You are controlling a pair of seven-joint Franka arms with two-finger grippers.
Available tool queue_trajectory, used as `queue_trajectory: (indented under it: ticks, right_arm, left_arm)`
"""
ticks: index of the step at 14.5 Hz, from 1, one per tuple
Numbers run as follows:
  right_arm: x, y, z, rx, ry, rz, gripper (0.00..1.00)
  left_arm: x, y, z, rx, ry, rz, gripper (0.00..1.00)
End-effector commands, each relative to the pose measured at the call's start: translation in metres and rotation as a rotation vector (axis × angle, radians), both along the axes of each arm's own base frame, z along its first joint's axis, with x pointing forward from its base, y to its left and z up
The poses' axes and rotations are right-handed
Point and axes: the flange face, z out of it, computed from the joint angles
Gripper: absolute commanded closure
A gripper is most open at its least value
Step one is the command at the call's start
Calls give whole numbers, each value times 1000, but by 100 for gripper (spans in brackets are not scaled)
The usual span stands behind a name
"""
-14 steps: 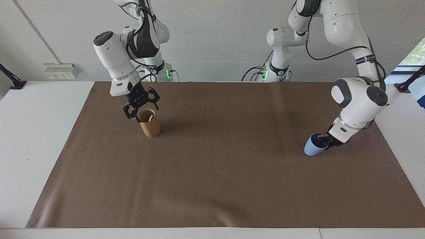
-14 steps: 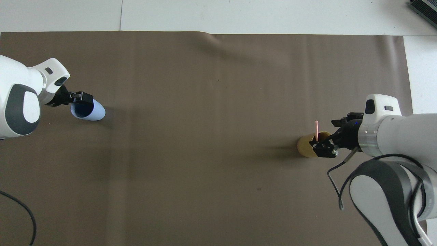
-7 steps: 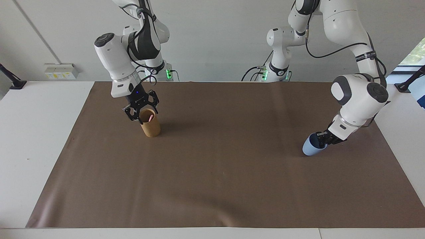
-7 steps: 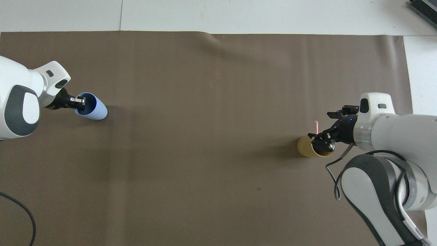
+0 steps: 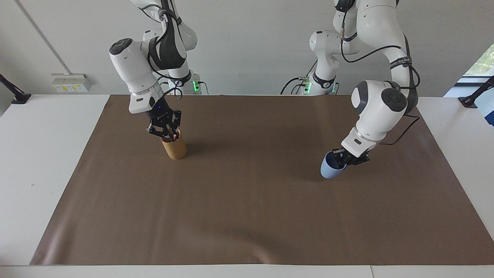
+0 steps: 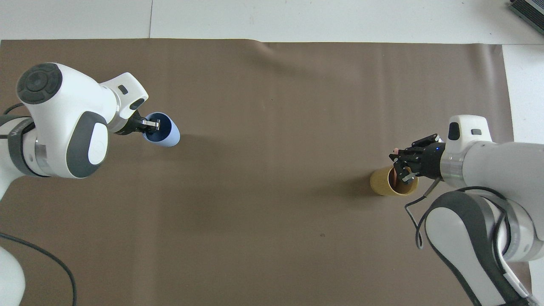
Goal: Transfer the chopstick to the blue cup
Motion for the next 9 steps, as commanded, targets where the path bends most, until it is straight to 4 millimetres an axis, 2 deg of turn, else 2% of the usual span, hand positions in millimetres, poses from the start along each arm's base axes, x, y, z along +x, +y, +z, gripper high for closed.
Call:
queue_trajectory:
  ticks: [1,3,7,9]
  right_arm:
    - [5,-1,9,34,15,2,95]
    - [6,-4,16,44,27,-18,100]
    - [9,-2,52,78,66,-77,100]
    - [9,-5,69,85,95,-90,100]
  left_arm:
    - [-24,-60,0,-20,-19,64,100]
    - [-43,-108,-7,-29,-18,96,100]
    - [-93,-194,-13,-39,-1,145,100]
    - [-106,-223,-17,-65,-25,150,100]
